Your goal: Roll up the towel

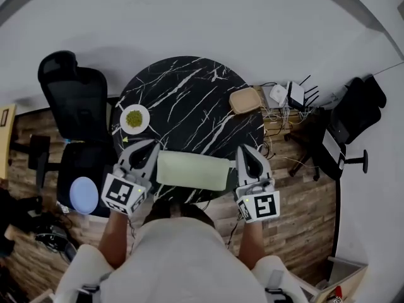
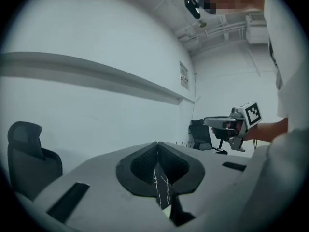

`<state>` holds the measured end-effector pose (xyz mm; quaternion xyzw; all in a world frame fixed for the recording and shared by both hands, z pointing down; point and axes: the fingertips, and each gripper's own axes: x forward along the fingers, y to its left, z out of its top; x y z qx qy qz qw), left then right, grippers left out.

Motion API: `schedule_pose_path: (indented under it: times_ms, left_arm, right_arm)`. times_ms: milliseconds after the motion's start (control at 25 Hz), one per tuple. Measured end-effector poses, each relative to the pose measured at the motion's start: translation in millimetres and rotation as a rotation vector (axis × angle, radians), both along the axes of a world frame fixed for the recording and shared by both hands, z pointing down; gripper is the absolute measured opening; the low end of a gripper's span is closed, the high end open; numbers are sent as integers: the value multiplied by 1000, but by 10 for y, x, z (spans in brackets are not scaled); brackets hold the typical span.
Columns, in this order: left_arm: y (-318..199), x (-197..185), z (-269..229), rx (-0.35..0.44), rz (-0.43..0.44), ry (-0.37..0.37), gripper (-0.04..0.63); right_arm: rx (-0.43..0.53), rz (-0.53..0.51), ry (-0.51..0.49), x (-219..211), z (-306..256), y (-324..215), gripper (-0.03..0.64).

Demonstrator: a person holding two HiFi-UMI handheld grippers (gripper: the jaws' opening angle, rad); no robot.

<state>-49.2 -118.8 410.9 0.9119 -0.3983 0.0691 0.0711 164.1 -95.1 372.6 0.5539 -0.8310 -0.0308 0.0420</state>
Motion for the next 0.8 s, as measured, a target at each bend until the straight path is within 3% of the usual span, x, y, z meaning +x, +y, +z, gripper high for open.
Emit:
schedule_pose_path:
  times_ms: [560,800]
  left_arm:
    - [107,34,-196,34,86,62,3]
    - [203,72,-168,42,122,64,3]
  right_arm:
    - [58,-16,-71,-192,-263,173,-8]
    - [33,-12,-85,-224,-176,234,-8]
